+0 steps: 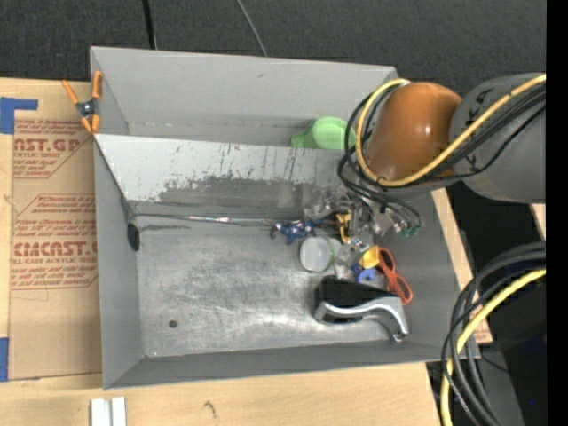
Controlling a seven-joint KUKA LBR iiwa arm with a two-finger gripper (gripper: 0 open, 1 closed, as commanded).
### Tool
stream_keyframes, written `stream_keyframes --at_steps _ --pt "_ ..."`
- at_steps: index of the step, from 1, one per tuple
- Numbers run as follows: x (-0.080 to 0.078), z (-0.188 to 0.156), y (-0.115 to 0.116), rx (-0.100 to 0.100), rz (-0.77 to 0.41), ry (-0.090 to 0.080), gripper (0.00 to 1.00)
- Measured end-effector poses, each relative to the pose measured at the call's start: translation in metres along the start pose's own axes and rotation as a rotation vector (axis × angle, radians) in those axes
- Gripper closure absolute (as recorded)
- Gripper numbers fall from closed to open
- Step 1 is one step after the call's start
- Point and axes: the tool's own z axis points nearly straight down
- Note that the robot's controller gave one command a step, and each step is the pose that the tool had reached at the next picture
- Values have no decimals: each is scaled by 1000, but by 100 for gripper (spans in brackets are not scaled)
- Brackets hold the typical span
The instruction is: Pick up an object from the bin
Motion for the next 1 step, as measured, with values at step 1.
stream_keyframes --at_steps 1 --pt "8 14 1 -7 -77 27 100"
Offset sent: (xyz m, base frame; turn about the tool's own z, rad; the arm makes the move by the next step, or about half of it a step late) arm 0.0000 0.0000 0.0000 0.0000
